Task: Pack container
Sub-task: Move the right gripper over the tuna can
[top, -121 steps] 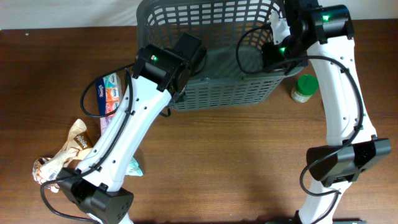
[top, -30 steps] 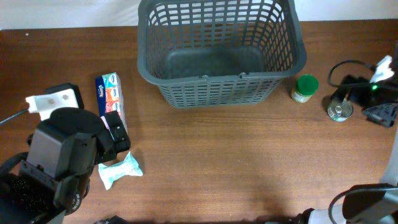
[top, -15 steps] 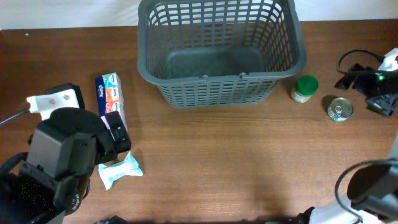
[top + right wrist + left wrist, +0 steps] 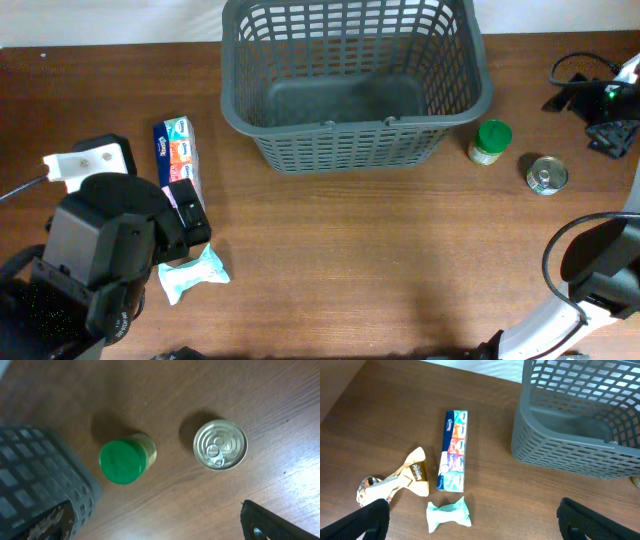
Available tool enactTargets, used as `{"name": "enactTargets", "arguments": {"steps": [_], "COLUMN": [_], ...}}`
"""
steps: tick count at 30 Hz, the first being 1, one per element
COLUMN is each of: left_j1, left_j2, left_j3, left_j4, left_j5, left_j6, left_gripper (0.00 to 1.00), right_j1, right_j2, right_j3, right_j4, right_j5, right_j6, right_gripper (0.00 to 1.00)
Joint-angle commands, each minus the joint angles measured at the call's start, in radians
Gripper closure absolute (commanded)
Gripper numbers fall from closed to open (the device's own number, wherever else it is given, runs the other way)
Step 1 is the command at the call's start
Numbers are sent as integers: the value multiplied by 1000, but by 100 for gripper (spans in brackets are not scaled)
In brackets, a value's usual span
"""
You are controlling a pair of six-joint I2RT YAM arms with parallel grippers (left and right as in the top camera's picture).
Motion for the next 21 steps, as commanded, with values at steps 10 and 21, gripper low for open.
{"name": "enactTargets", "arguments": {"steps": [10, 21], "left_j1": [6, 6], "left_j2": [0, 0], "left_j3": [-1, -1], "left_j4": [0, 0], "left_j5": [8, 8], "left_j6": [16, 16], "left_gripper": [0, 0], "right_j1": [9, 2], "right_j2": [66, 164], "right_j3": [23, 23], "right_j4": [-14, -30], "right_j5": [217, 240], "right_j6": [95, 84], "right_gripper": [1, 1]}}
